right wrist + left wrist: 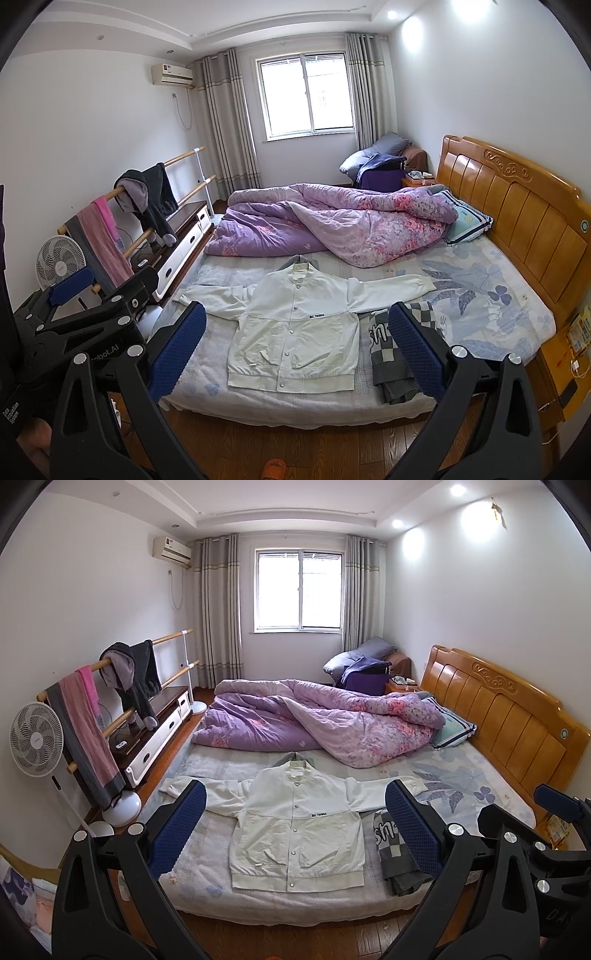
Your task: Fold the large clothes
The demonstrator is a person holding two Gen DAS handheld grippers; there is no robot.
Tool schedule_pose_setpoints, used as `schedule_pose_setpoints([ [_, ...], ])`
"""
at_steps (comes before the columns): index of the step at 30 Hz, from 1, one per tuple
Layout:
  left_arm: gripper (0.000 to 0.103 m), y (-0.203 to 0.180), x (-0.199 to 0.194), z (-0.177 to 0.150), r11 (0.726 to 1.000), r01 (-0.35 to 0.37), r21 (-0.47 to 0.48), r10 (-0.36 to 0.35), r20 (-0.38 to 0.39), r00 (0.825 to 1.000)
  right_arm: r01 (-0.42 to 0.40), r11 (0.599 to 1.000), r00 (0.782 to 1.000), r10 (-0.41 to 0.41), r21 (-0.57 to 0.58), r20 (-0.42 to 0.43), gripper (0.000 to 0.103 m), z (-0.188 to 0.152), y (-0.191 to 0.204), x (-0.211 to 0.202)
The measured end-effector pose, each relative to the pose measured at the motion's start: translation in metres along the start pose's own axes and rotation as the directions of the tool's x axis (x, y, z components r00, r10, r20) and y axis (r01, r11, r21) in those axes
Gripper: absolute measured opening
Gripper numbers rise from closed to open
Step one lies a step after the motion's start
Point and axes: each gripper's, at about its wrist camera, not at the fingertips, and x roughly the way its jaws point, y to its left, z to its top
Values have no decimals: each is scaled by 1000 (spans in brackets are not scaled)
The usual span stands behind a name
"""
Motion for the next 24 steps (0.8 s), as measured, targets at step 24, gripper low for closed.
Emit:
schedule_pose_setpoints([
  [24,98,0,3,1,1000,-5,3,5,1,1000,-1,1000,1000,1,0,-4,95,-1,0,1],
])
